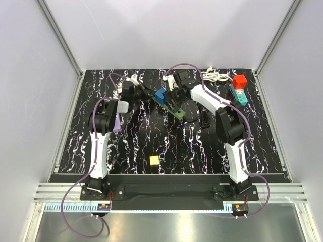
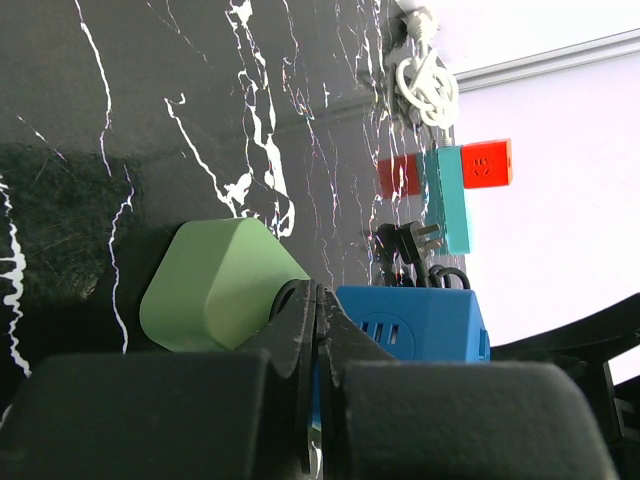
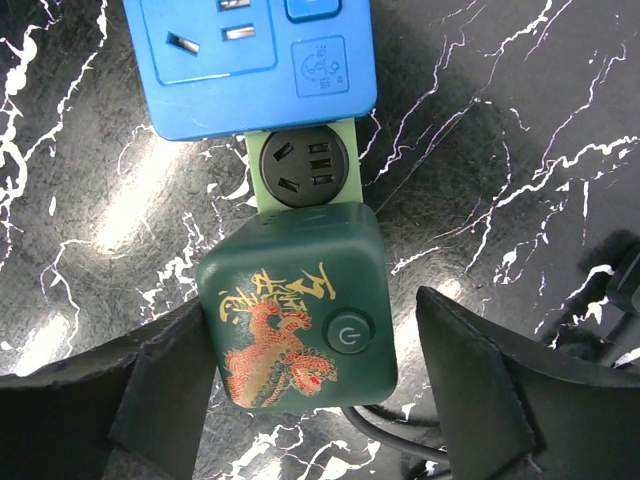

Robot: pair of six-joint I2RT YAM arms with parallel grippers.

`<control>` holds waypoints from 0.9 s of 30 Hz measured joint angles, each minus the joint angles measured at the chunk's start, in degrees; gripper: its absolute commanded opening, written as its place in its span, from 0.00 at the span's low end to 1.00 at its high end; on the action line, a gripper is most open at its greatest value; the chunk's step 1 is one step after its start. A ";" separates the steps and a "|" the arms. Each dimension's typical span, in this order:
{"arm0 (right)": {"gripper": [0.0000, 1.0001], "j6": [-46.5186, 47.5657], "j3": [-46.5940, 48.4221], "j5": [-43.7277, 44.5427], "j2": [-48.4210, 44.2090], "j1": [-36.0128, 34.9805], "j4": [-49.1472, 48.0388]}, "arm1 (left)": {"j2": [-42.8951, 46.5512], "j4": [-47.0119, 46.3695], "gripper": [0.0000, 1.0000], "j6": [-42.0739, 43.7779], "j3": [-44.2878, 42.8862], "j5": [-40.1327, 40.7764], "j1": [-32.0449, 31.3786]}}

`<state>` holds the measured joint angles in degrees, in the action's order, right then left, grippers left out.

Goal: Pull the plug off the socket

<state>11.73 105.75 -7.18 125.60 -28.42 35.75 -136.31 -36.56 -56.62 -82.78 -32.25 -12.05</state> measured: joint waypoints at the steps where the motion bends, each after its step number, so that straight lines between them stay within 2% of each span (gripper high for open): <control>1: 0.77 -0.13 0.00 -0.02 0.00 0.00 0.00 | 0.00 0.13 0.00 0.00 -0.09 0.00 -0.02; 3: 0.73 -0.55 0.00 -0.07 0.00 0.00 0.00 | 0.00 0.44 0.00 0.00 -0.22 -0.02 0.00; 4: 0.66 -0.85 0.00 -0.02 0.00 -0.02 -0.04 | 0.00 0.79 0.00 0.02 -0.39 -0.02 -0.02; 9: 0.62 -1.92 -0.42 0.17 -0.20 -0.04 -0.79 | 0.09 2.49 0.00 0.61 -1.20 0.28 -0.13; 11: 0.56 -2.12 -0.61 0.20 -0.28 -0.07 -0.98 | 0.09 3.30 0.00 1.03 -1.68 0.39 -0.26; 14: 0.31 -2.43 -1.25 0.48 -0.61 -0.26 -1.62 | 0.09 4.46 0.00 1.33 -2.25 0.35 -0.26; 15: 0.19 -2.51 -1.49 0.66 -0.74 -0.44 -1.84 | 0.09 4.68 0.00 1.38 -2.32 0.35 -0.26; 17: 0.11 -2.69 -2.16 1.86 -1.16 -0.94 -2.45 | 0.09 5.01 0.00 1.36 -2.47 0.31 -0.26; 18: 0.00 -2.75 -2.51 2.82 -1.36 -1.33 -2.73 | 0.09 5.27 0.00 1.36 -2.62 0.26 -0.26; 27: 0.00 -5.81 -8.44 15.13 -4.66 -6.71 -8.17 | 0.09 7.02 0.00 1.46 -3.54 -0.33 -0.28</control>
<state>5.91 97.32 7.94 120.95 -35.14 27.57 -136.22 -29.54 -55.16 -86.32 -32.58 -12.34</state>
